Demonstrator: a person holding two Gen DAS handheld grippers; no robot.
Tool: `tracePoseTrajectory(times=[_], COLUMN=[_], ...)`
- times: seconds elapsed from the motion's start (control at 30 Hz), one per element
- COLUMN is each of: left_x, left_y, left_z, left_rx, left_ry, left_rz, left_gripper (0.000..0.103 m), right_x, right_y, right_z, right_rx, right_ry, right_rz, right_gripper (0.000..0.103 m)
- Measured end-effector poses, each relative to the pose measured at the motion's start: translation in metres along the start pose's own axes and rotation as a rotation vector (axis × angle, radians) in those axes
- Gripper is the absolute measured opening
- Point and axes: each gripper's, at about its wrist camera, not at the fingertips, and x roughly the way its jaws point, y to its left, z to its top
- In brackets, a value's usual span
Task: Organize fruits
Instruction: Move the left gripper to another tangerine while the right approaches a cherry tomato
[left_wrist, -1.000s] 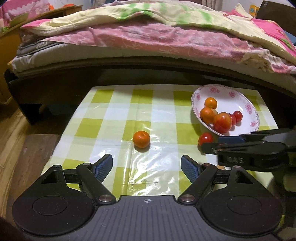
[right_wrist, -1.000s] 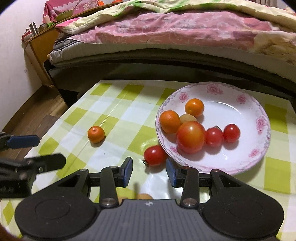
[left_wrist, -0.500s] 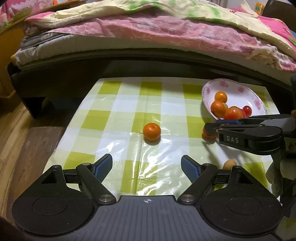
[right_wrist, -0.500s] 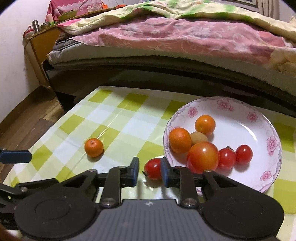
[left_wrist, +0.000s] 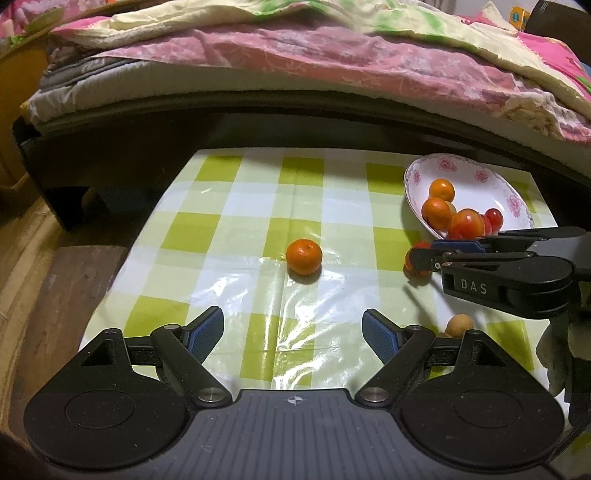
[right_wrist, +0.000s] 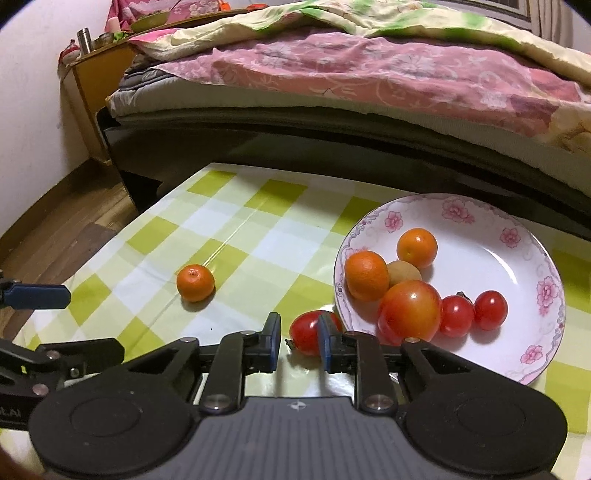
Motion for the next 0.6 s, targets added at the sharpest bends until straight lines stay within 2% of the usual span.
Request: tracePoseTrajectory(times=[0.1, 0.23, 0.43, 0.6], left_x=[0.0, 0.0, 0.003, 0.007], left_y=[0.001, 0.002, -0.002, -0.001], left_z=[0.0, 0.001, 0.003, 0.004], left_rx=[-0.006, -0.016, -0.016, -0.029], left_ry=[0.008, 0.013, 0.021, 0.026], left_rz=[-0.007, -0.031, -0.053, -0.053], left_gripper=[0.087, 0.087, 0.087, 0.087], right_x=[-0.001, -0.005, 0.003, 0.013], right_y=[-0.001, -0.011, -0.022, -0.026], right_z=[-0.002, -0.008, -0.014, -0.007], right_rx=[-0.009, 0.046, 0.111, 0.196], right_ry=[0.003, 0.048, 0.084, 0.078], right_rz=[0.002, 0.011, 0.0, 0.042], right_gripper=[0.025, 0.026, 0.034, 0.039])
